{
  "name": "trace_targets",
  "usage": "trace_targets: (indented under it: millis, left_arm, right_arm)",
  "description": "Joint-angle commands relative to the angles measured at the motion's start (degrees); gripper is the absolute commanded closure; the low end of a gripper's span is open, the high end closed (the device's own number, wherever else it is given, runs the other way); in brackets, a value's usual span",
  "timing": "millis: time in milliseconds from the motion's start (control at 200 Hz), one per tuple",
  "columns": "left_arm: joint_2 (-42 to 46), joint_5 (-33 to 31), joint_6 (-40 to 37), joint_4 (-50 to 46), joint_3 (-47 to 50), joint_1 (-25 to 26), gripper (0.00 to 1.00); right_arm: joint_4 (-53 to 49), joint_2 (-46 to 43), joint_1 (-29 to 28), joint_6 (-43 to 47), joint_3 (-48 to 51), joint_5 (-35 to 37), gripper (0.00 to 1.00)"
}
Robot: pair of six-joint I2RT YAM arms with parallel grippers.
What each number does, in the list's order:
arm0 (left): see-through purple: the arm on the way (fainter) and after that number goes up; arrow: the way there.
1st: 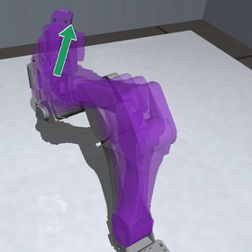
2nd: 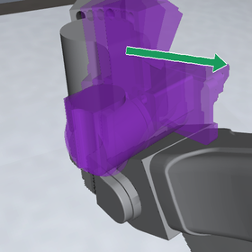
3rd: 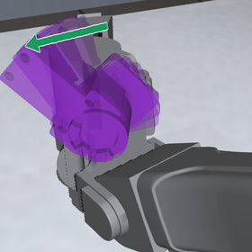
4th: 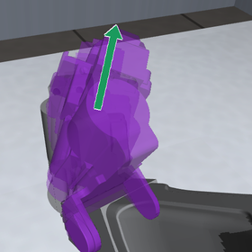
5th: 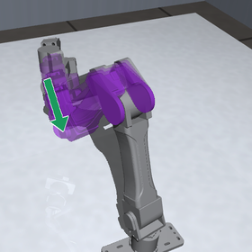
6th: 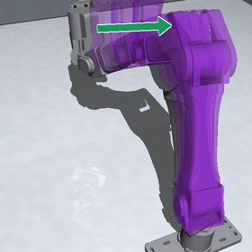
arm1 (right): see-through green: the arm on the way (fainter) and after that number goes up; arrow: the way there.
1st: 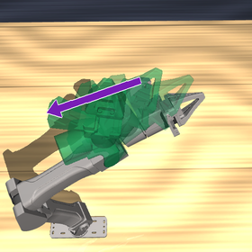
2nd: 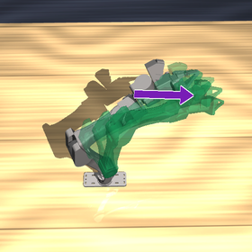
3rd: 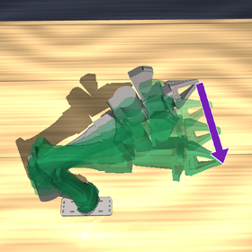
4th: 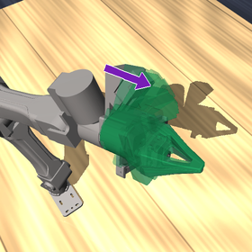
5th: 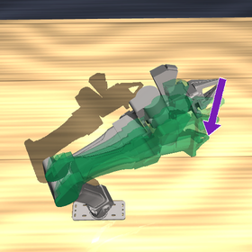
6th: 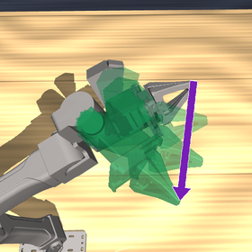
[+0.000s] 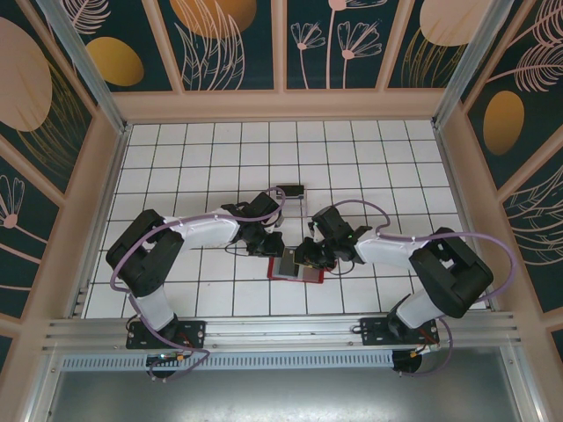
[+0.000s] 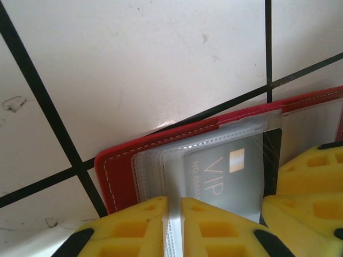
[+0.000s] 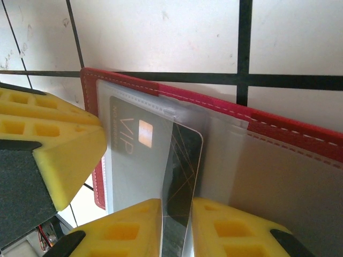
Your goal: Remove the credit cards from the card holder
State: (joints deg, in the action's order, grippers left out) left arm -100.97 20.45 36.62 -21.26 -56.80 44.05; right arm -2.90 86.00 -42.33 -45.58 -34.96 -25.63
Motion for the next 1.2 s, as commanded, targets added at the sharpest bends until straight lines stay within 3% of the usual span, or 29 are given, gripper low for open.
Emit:
trace_targets:
  millis: [0, 1196]
  left_arm:
    - [0.2, -1.5, -0.8, -2.3, -0.1, 0.0, 0.83]
    - [0.3, -3.1, -0.5, -3.9, -1.0, 0.0, 0.83]
  right_arm:
    - [0.2, 1.2, -0.4, -0.7, 0.9, 0.1, 0.78]
    - [-8.6, -8.3, 1.9, 2.5, 3.8, 4.0, 0.95]
